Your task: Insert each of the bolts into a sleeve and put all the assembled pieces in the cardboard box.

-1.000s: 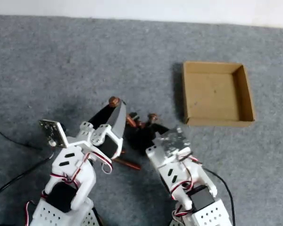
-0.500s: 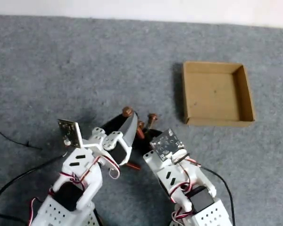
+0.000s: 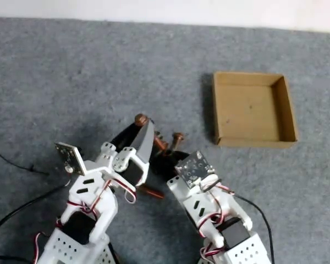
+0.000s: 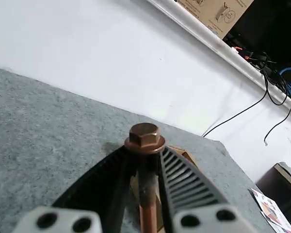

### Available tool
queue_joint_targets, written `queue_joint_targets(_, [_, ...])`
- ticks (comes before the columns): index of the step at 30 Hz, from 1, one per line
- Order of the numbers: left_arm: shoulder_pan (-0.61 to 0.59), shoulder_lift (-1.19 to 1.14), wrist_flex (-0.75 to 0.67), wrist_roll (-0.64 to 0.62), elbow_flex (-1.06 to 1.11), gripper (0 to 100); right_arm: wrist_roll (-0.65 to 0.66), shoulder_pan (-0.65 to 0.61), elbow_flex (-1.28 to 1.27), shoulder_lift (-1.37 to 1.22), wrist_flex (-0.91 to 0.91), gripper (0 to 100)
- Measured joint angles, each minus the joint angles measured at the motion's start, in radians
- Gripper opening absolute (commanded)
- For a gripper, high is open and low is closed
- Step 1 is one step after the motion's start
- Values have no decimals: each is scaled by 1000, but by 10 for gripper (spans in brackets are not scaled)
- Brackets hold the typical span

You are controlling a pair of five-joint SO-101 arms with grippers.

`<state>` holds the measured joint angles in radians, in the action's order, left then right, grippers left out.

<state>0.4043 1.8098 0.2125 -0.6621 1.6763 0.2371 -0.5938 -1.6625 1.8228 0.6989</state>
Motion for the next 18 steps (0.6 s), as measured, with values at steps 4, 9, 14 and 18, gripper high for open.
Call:
queue_joint_targets(4, [23,0,0,-2,0,4,0,-11,3,2,0,5])
queue_joint_targets(9, [48,0,44,-2,0,4,0,-11,3,2,0,5])
queue_joint_targets(14, [44,0,89,-2,0,4,0,-11,3,2,0,5])
queue_joint_targets(18, [44,0,92,-2,0,4,0,-11,3,2,0,5])
